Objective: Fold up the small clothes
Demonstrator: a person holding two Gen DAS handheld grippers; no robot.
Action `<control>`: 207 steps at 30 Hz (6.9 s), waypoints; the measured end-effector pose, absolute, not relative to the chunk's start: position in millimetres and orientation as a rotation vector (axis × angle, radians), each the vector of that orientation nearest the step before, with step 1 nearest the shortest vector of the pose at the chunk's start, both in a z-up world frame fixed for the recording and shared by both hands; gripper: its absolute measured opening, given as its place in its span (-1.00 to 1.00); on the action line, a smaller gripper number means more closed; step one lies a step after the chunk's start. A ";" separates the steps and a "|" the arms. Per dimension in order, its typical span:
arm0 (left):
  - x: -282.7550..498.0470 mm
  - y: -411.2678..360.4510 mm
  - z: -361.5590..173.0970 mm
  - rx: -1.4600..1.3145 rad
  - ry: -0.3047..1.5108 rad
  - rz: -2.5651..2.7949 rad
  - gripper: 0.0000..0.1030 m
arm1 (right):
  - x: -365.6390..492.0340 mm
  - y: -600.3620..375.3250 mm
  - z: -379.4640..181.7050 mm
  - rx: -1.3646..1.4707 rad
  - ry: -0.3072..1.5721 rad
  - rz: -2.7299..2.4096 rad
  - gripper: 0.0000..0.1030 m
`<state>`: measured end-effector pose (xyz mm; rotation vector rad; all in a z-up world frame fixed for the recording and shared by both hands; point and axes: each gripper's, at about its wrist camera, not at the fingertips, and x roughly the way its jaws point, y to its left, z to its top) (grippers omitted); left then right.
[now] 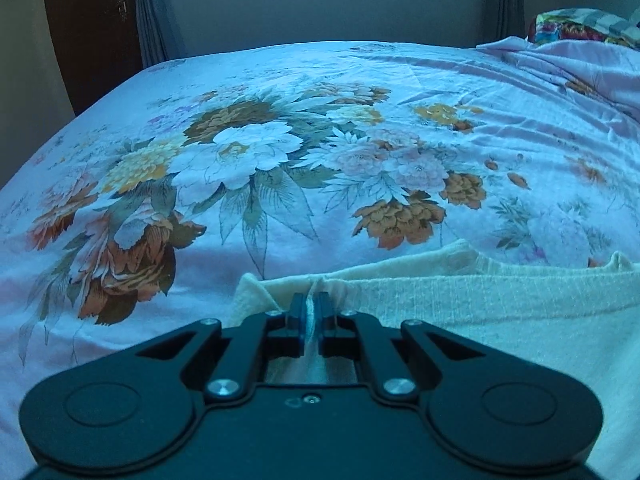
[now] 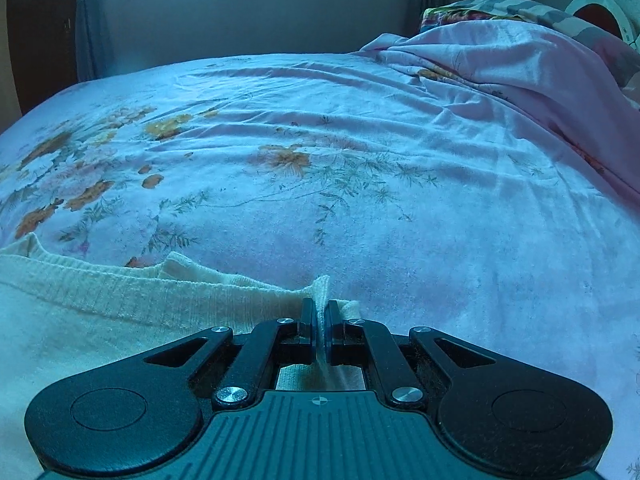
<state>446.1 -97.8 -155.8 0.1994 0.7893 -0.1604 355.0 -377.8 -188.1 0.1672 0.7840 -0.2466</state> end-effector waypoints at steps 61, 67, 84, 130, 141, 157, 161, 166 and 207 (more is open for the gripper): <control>205.5 -93.2 -156.4 0.294 0.783 -0.292 0.47 | 160.4 -206.6 -172.5 0.077 0.777 0.020 -0.94; 203.4 -85.3 -154.3 0.264 0.792 -0.281 0.52 | 149.2 -228.1 -169.6 0.125 0.800 0.005 -0.94; 222.7 -93.3 -151.8 0.238 0.958 -0.155 0.75 | 137.0 -247.5 -144.3 0.153 0.780 -0.119 -0.93; 283.4 -62.3 -153.1 0.110 0.858 -0.224 0.66 | 185.2 -277.1 -172.4 0.217 0.785 -0.135 -0.94; 287.9 -52.7 -140.4 0.107 0.866 -0.235 0.56 | 184.6 -272.9 -172.2 0.211 0.779 -0.146 -0.94; 335.7 13.0 -146.8 -0.127 0.954 -0.240 0.76 | 180.6 -275.4 -173.3 0.233 0.756 -0.132 -0.94; 346.6 13.4 -155.2 -0.185 0.962 -0.289 0.78 | 180.2 -277.3 -172.9 0.241 0.755 -0.126 -0.94; 352.1 7.2 -156.5 -0.210 0.950 -0.345 0.19 | 179.8 -277.6 -173.1 0.253 0.748 -0.128 -0.94; 269.5 -223.3 -126.7 0.020 1.024 -0.586 -0.63 | 184.8 -347.4 -145.7 0.550 0.759 -0.008 -0.93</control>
